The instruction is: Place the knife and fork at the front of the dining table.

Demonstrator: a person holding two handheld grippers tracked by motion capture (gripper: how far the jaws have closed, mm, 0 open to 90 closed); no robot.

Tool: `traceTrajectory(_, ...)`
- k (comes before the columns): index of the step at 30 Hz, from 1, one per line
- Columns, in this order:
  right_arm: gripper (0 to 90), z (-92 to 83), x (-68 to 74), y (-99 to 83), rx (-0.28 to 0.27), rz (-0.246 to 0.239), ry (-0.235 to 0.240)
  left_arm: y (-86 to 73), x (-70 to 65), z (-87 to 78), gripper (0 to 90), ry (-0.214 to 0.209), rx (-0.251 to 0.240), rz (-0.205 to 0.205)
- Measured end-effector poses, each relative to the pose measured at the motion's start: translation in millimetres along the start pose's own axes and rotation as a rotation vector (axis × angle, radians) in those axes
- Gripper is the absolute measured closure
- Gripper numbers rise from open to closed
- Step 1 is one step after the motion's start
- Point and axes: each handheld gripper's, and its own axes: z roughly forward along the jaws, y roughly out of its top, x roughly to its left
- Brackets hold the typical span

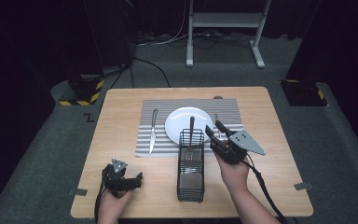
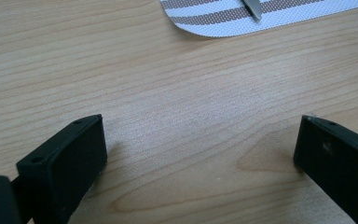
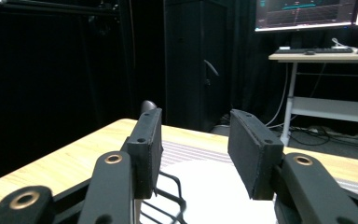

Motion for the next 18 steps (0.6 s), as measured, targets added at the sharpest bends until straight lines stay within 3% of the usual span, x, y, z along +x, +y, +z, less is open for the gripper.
traceTrajectory(11,60.9,43.5,12.6,9.5,0.044,0.011,0.054,-0.1,0.2,-0.1,2.6,-0.002,0.0,0.001)
traceTrajectory(18,67.1,55.9,18.0,8.5,0.078,0.001,0.075,-0.4,0.8,-0.2,3.0,-0.007,-0.003,-0.001)
